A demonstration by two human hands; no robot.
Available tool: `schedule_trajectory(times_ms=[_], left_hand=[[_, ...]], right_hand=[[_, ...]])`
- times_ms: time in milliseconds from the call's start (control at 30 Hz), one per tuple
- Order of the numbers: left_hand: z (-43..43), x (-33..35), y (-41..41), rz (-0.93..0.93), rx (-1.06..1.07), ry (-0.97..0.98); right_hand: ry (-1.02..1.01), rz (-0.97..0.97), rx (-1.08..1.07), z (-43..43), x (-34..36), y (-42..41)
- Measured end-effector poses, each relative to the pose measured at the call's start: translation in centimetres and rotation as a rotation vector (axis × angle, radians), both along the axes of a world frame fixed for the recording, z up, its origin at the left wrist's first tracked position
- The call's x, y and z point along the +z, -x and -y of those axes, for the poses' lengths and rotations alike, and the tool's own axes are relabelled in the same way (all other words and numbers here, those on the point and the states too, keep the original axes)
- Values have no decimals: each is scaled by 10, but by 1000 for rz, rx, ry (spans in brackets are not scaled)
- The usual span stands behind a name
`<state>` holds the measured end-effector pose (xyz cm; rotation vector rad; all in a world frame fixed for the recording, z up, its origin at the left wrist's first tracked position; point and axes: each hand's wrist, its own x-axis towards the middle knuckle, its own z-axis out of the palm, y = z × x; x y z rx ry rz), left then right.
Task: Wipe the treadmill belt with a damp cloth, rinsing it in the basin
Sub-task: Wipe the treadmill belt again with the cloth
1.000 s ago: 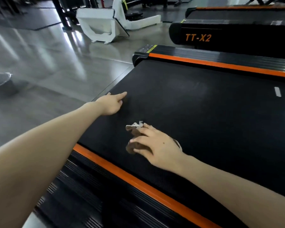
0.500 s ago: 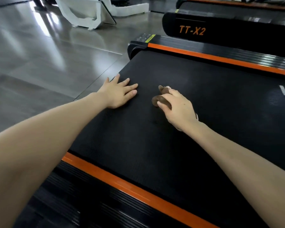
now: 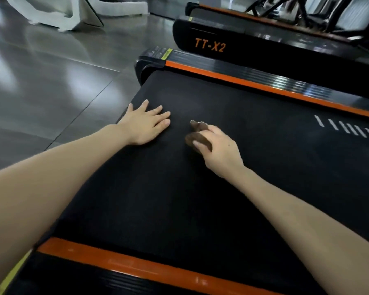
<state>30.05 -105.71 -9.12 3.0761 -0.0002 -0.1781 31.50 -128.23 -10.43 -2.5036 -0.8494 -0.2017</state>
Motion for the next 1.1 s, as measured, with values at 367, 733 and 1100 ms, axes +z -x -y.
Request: schedule_trajectory(times_ms=[367,733,1100], left_hand=[[-2,-14,-13,84,-140,-58],[-41,-16,-38,72,-165,90],[-26,-20,-76,83,-192,23]], right_hand=[[66,50,200,3,4,61],[8,39,-223,-43,-5,-52],[34,44,-434,-20,-6,-158]])
